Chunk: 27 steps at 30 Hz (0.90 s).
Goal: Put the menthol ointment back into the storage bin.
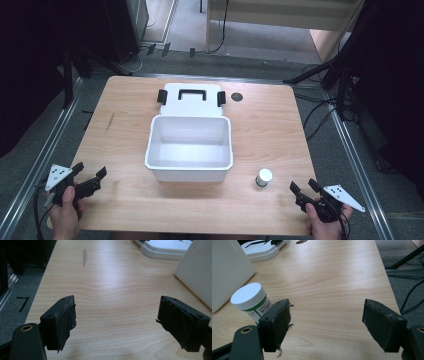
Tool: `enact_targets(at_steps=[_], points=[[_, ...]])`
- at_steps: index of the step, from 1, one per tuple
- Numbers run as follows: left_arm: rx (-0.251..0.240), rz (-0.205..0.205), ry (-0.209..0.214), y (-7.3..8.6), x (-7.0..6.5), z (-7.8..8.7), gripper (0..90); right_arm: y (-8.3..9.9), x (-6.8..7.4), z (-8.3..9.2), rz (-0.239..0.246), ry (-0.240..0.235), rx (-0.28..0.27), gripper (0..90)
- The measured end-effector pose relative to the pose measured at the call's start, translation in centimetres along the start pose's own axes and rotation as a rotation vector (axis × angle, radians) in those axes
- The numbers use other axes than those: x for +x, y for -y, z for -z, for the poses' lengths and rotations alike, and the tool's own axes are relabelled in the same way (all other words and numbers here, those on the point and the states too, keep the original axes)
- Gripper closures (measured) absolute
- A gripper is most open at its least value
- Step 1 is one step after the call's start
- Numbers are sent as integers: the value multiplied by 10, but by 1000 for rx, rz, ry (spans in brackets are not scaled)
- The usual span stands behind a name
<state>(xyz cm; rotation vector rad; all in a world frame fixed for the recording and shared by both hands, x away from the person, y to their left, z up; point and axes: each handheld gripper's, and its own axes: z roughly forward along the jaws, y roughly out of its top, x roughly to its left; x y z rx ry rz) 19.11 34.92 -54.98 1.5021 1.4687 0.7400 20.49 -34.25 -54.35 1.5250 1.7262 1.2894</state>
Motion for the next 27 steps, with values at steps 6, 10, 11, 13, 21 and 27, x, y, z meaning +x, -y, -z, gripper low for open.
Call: enact_targets(at_steps=[6, 10, 11, 13, 21, 27], points=[[6, -40, 5, 2, -5, -1, 160, -5, 1, 0, 7, 10, 44, 249], [11, -78, -2, 3, -10, -2, 160, -16, 6, 0, 40, -2, 122, 257], [6, -78, -3, 3, -10, -2, 160, -16, 6, 0, 40, -2, 122, 257], [5, -74, 0, 3, -9, -1, 160, -20, 8, -1, 64, -1, 167, 257], [6, -70, 7, 3, -9, -2, 160, -51, 25, -11, 196, 20, 435, 260], [17, -78, 12, 3, -9, -2, 160, -70, 40, -21, 284, 23, 612, 242]])
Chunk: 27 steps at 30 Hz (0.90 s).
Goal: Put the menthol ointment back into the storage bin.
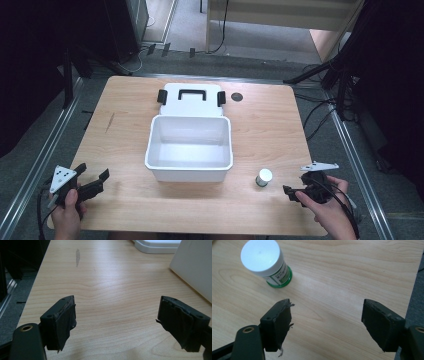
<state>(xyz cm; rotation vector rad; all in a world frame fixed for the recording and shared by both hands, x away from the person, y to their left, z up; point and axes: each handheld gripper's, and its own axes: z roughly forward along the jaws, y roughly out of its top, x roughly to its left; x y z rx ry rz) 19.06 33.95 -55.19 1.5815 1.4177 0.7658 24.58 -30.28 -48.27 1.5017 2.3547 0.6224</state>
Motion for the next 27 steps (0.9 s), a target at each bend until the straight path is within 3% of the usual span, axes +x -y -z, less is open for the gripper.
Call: enact_targets(at_steps=[1, 2, 3, 5, 6, 8, 10, 11, 12, 13, 14, 15, 19, 27], points=[[0, 0, 0, 0, 0, 0, 160, -4, 2, 0, 12, -1, 35, 241], [0, 0, 0, 0, 0, 0, 160, -4, 2, 0, 12, -1, 35, 241], [3, 1, 3, 0, 0, 0, 160, -12, 7, -2, 48, -9, 99, 235], [3, 1, 4, 0, 0, 0, 160, -18, 10, -5, 62, -17, 157, 227], [3, 1, 4, 0, 0, 0, 160, -18, 10, -5, 62, -17, 157, 227], [4, 1, 6, 0, 0, -1, 160, -27, 15, -11, 81, -13, 238, 227], [5, 0, 6, 0, 0, -1, 160, -30, 17, -13, 93, -10, 261, 227], [7, -2, 6, 0, 0, -1, 160, -36, 21, -17, 110, -18, 326, 219], [9, -3, 7, 0, 0, -1, 160, -36, 21, -17, 110, -18, 326, 219], [12, -6, 8, -1, 0, -1, 160, -41, 26, -20, 125, -28, 378, 218], [12, -6, 8, -1, 0, -1, 160, -41, 26, -20, 125, -28, 378, 218], [14, -8, 8, -1, 0, -2, 160, -46, 29, -23, 135, -34, 432, 213], [18, -11, 8, -1, -1, -2, 160, -57, 35, -27, 144, -24, 485, 216], [24, -12, 5, -1, -1, -3, 160, -77, 48, -31, 150, -29, 511, 247]])
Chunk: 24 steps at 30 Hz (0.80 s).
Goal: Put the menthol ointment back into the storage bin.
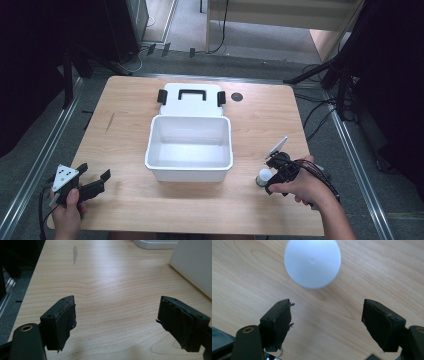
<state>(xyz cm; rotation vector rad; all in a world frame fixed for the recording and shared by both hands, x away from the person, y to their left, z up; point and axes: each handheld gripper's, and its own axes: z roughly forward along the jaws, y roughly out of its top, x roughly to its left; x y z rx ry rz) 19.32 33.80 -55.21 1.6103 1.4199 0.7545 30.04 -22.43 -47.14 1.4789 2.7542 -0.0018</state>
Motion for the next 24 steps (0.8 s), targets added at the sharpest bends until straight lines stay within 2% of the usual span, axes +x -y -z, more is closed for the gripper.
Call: enact_targets(at_steps=[9, 12, 15, 17, 19, 24], points=[[6, -2, 2, 0, 0, -1, 160, -17, 8, 0, 4, -4, -9, 294], [8, -3, 2, 0, 0, -1, 160, -24, 9, 0, 3, -1, -16, 352], [8, -2, 2, 0, 0, -1, 160, -28, 9, 0, -17, -11, -17, 388], [10, -3, 3, 0, 0, -1, 160, -29, 9, -1, -13, -11, -21, 401], [12, -5, 4, 0, 0, -1, 160, -32, 9, -3, -17, -13, -16, 506], [14, -5, 3, -1, 0, -1, 160, -35, 11, 4, 5, -33, -15, 513]])
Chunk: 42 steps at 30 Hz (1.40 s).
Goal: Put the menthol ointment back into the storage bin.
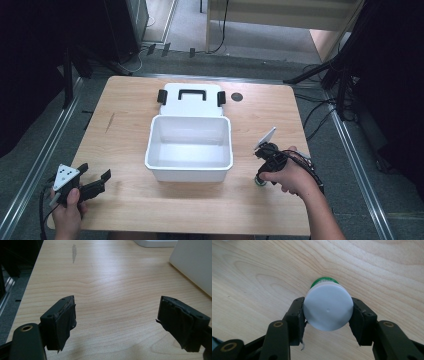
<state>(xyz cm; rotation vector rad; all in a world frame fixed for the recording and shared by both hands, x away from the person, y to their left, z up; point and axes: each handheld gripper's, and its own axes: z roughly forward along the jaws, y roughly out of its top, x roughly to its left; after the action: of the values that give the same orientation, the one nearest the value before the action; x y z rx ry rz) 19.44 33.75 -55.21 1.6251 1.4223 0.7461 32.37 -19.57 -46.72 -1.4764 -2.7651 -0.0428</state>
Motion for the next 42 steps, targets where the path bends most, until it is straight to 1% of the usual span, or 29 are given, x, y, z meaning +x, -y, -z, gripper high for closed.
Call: enact_targets(at_steps=[1, 2, 4, 5, 7, 8, 10, 11, 13, 15, 16, 19, 20, 21, 22, 23, 24, 25, 26, 27, 29, 30, 31, 32, 33, 36, 37, 38, 42], points=[[0, 0, 0, 0, 0, 0, 160, 0, 0, 0, 0, 0, 0, 513], [2, -2, 0, 0, 0, 0, 160, -2, 1, 7, 2, 0, -14, 513], [4, -3, 1, 0, 0, 0, 160, -3, 2, 11, 1, 4, -13, 513], [6, -5, 1, 0, 0, 0, 160, -6, 3, 20, 11, 5, -25, 513], [9, -5, 2, 0, 0, 0, 160, -8, 5, 28, 16, 4, -33, 513], [10, -5, 2, 0, 0, 0, 160, -8, 5, 28, 16, 4, -33, 513], [9, -5, 4, 0, 0, 0, 160, -12, 8, 42, 28, 5, -41, 513], [9, -5, 4, 0, 0, 0, 160, -12, 8, 42, 28, 5, -41, 513], [7, -8, 1, 0, 0, -1, 160, -15, 11, 53, 26, 12, -46, 513], [8, -10, 1, 0, -1, -1, 160, -20, 13, 65, 45, 19, -65, 513], [9, -10, 1, 0, -1, -1, 160, -22, 15, 70, 39, 23, -64, 513], [10, -11, 1, -1, -1, -1, 160, -28, 19, 83, 57, 27, -77, 513], [10, -10, 1, -1, -1, -1, 160, -28, 19, 83, 57, 27, -77, 513], [10, -13, 1, -1, -1, -1, 160, -30, 21, 87, 54, 27, -73, 513], [13, -13, 3, -1, -1, -1, 160, -35, 25, 94, 66, 26, -80, 513], [13, -13, 3, -1, -1, -1, 160, -35, 25, 94, 66, 26, -80, 513], [14, -13, 3, -1, -2, -1, 161, -38, 28, 100, 88, 28, -84, 513], [15, -16, 3, -1, -1, -1, 161, -38, 28, 100, 88, 28, -84, 513], [17, -18, 4, -1, -1, -2, 160, -43, 32, 105, 94, 15, -90, 513], [17, -18, 4, -1, -1, -2, 160, -43, 32, 105, 94, 15, -90, 513], [16, -18, 4, -1, -1, -2, 160, -48, 38, 112, 95, 9, -83, 513], [17, -19, 4, -1, -1, -2, 160, -50, 39, 114, 109, 13, -89, 513], [17, -19, 4, -1, -1, -2, 160, -50, 39, 114, 109, 13, -89, 513], [18, -20, 5, -1, -2, -2, 160, -53, 44, 120, 111, 8, -93, 513], [18, -20, 5, -1, -2, -2, 160, -54, 45, 122, 111, 9, -90, 513], [23, -19, 6, -1, -2, -2, 160, -59, 50, 129, 122, 11, -104, 513], [23, -19, 6, -1, -2, -2, 160, -59, 50, 129, 122, 11, -104, 513], [26, -21, 7, -1, -2, -2, 161, -62, 54, 134, 136, 15, -110, 513], [28, -25, 7, -1, -2, -2, 160, -67, 61, 141, 147, 13, -113, 513]])
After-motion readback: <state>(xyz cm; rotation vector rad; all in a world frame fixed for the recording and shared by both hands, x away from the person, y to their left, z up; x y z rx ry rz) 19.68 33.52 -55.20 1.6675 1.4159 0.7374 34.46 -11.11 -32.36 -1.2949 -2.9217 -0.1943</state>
